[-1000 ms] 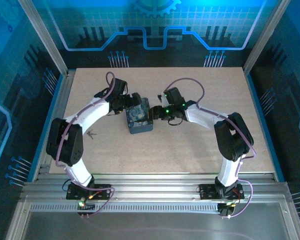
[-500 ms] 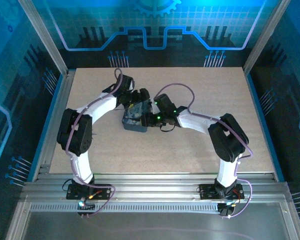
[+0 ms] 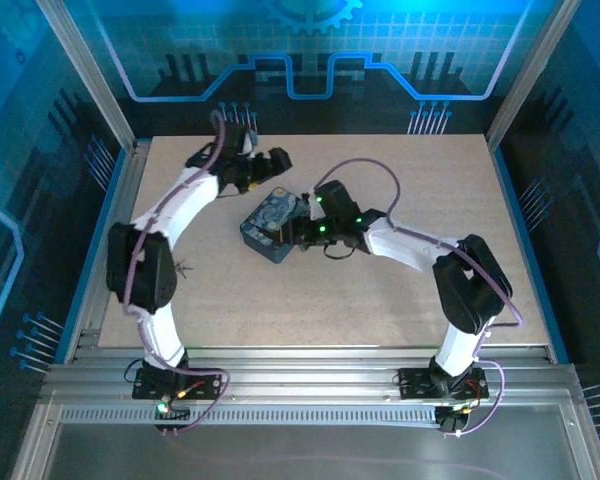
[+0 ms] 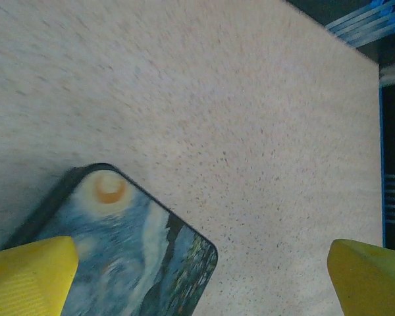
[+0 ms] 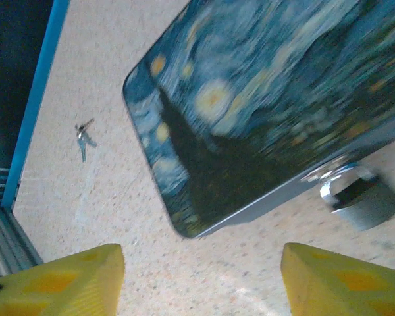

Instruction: Unlock the padlock with the key

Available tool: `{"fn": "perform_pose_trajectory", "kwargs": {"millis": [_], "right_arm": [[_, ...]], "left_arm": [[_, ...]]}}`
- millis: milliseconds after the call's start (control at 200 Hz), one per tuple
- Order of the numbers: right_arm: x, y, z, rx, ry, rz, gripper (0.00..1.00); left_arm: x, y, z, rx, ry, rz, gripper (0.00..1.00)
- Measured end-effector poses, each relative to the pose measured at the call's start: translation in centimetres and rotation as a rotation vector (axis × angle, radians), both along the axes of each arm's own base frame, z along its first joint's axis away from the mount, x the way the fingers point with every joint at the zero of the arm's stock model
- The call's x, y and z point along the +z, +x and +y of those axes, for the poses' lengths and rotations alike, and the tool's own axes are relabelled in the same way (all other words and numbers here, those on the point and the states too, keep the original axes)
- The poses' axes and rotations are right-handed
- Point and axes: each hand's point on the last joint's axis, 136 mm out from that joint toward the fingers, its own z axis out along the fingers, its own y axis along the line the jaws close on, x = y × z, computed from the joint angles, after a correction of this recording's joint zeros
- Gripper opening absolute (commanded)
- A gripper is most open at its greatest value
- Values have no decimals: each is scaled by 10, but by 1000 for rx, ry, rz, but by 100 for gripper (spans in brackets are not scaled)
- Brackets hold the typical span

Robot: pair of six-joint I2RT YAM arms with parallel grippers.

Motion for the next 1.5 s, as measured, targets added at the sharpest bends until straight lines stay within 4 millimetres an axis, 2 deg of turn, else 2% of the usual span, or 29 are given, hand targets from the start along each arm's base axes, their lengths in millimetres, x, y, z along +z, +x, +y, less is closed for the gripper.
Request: {"fn": "perform_pose_trajectory", "kwargs": {"millis": [60,105,190,325,345,350,380,445,530,645,780,935,1025,1105,1246,1306,1376,1496], "right_arm": [[-1,16,-15,-20,-14,-9,74],[-2,30,-25,-32,-28,-17,76],[-1,59,-35,-48,-49,-39,77],[-1,102,-40,-44,-72,-74,78],[0,108,-39,-39,-69,-80,78],[-2,110,-39,-39,-71,-78,78],[-3,117,-38,-34,-70,-81,77],[-8,129,-36,-24,-70,-79,76],[-17,139,-30,6,-70,-68,73],[-29,138,-24,38,-66,-34,68],[-32,131,-23,52,-47,-9,63],[-47,116,-32,32,-48,33,61],[-50,107,-40,6,-46,56,62],[-49,100,-44,-1,-46,63,67],[-44,97,-47,-12,-48,63,75],[-38,96,-52,-22,-59,49,76],[-24,96,-61,-40,-73,21,77],[10,97,-74,-64,-90,-58,74]], "left_arm": [[17,-16,24,50,22,-16,99],[22,-32,36,77,37,-16,99],[18,-57,44,95,41,7,99],[-30,-95,39,95,29,139,99],[-42,-101,38,95,28,172,99],[-51,-106,36,92,28,198,99],[-63,-111,34,89,28,232,99],[-83,-120,27,81,28,295,99],[-95,-118,19,78,21,324,99],[-99,-104,14,84,13,321,99],[-98,-84,8,94,-5,298,99],[-104,-65,4,95,-8,289,99],[-107,-57,1,95,-9,287,99],[-108,-53,0,94,-9,285,99],[-97,-47,2,87,9,263,99],[-93,-49,10,98,39,259,99],[-87,-58,28,131,89,271,99],[-72,-75,80,244,141,279,94]]}}
